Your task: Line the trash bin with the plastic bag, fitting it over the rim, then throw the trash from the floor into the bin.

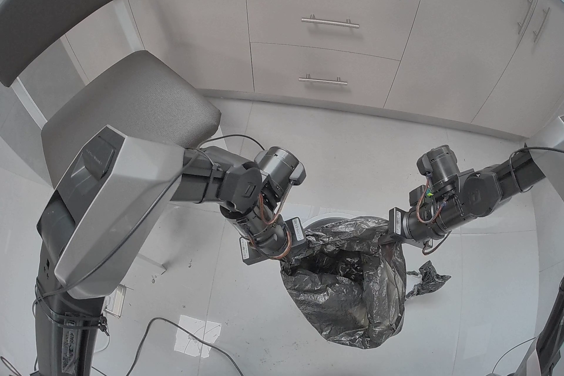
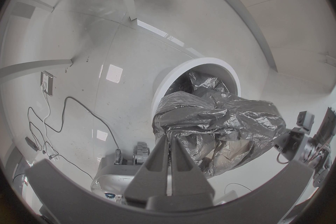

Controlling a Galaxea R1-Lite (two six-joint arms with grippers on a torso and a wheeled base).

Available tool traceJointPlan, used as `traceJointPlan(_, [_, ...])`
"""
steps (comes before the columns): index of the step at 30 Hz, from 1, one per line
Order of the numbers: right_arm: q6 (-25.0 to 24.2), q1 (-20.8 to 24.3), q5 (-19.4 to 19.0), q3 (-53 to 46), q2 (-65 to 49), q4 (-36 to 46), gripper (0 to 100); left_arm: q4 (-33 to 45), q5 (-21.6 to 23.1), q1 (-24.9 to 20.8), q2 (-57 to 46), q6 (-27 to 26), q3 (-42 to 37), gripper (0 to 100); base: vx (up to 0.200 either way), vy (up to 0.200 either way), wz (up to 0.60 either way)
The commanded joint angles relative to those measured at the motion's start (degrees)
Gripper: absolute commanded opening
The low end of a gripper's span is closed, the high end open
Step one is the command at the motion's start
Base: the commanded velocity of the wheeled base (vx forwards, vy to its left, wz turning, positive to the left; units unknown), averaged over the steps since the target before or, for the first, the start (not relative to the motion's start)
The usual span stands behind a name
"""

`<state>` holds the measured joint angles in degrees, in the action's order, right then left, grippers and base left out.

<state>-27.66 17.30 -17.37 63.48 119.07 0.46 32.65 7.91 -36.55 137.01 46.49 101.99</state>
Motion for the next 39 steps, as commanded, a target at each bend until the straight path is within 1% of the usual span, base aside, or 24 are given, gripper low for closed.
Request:
traceJointPlan(1, [1.47,-2.53,0.76,-8.54,-1.82,-7.67,0,0.05,-3.69,-3.88,0.01,0.70,-0.91,0,0.000,0.000,0.00])
traceJointPlan(2, [1.56,-2.80,0.76,-9.78,-1.56,-9.78,0,0.05,-5.01,-4.94,0.10,0.79,-0.91,0,0.000,0.000,0.00])
traceJointPlan(3, [1.56,-2.80,0.76,-10.04,-1.56,-10.13,0,-0.04,-5.27,-5.20,0.10,0.79,-0.91,0,0.000,0.000,0.00])
traceJointPlan(5, [1.56,-3.06,0.85,-11.18,-0.76,-12.15,0,-0.57,-9.41,-6.69,1.15,1.14,-0.74,0,0.000,0.000,0.00])
traceJointPlan(8, [1.56,-3.85,0.94,-11.45,0.11,-13.47,0,-0.65,-14.68,-7.13,2.65,1.05,-0.47,0,0.000,0.000,0.00])
traceJointPlan(11, [2.35,-4.64,1.38,-11.53,1.34,-15.32,0,-0.74,-17.40,-7.22,3.18,1.05,-0.47,0,0.000,0.000,0.00])
traceJointPlan(15, [4.28,-5.43,2.96,-11.53,3.01,-19.54,0,-1.18,-18.99,-6.96,3.26,0.61,-0.03,0,0.000,0.000,0.00])
traceJointPlan(19, [4.63,-5.43,4.19,-11.53,4.07,-25.07,0,-2.59,-20.83,-6.69,3.18,0.44,0.14,0,0.000,0.000,0.00])
traceJointPlan(21, [4.98,-5.43,4.36,-11.45,4.42,-26.39,0,-2.68,-20.83,-6.61,3.18,0.35,0.14,0,0.000,0.000,0.00])
traceJointPlan(24, [7.80,-5.17,4.80,-11.71,5.39,-30.61,0,-2.85,-20.83,-6.26,3.18,0.44,0.32,0,0.000,0.000,0.00])
traceJointPlan(26, [8.32,-4.91,5.15,-11.97,5.65,-31.84,0,-2.85,-20.83,-5.99,3.09,0.44,0.32,0,0.000,0.000,0.00])
traceJointPlan(28, [8.76,-4.29,6.39,-12.06,6.35,-35.09,0,-2.85,-20.83,-5.55,2.65,0.44,0.49,0,0.000,0.000,0.00])
traceJointPlan(32, [9.20,-3.06,9.02,-11.53,7.23,-37.11,0,-2.85,-20.83,-4.85,1.86,0.35,0.76,0,0.000,0.000,0.00])
traceJointPlan(33, [9.29,-3.06,9.11,-11.45,7.32,-37.11,0,-2.76,-20.83,-4.85,1.86,0.35,0.76,0,0.000,0.000,0.00])
traceJointPlan(37, [11.84,-2.09,11.13,-11.18,8.90,-38.78,0,-2.76,-21.01,-4.32,1.42,0.18,0.76,0,0.000,0.000,0.00])
traceJointPlan(39, [12.19,-1.57,13.77,-11.18,10.13,-41.51,0,-2.76,-22.15,-4.06,1.42,0.18,0.76,0,0.000,0.000,0.00])
